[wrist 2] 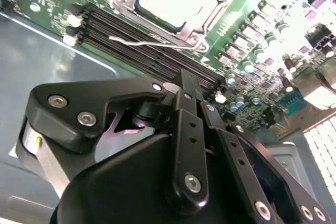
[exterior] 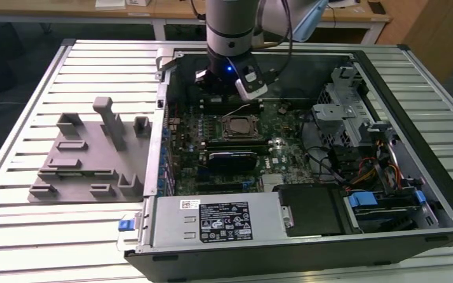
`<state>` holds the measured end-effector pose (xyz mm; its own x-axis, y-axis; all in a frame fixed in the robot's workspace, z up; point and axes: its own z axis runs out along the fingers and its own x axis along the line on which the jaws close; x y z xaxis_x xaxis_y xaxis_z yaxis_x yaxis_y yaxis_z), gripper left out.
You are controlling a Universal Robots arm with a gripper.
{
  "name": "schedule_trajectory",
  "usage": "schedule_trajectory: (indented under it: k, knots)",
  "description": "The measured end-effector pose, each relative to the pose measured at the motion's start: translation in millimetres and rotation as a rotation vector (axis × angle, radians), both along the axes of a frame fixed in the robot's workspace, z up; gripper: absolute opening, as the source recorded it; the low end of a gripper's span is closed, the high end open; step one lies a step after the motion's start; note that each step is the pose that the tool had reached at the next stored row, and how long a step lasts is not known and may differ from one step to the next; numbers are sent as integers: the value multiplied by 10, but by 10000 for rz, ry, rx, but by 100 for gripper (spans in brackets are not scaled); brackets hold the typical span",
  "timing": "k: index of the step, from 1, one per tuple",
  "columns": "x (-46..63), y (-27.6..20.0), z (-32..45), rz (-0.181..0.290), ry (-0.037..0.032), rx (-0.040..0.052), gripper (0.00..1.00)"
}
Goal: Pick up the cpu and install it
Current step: 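Install the first cpu locking lever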
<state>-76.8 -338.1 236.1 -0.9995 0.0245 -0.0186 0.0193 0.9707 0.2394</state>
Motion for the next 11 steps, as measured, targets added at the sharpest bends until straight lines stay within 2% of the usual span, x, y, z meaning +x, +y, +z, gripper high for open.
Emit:
schedule_trajectory:
  k: [6, 11]
  knots:
    - [81, 0, 0, -15, -1, -14, 11]
    - [139, 0, 0, -56, -1, -73, 11]
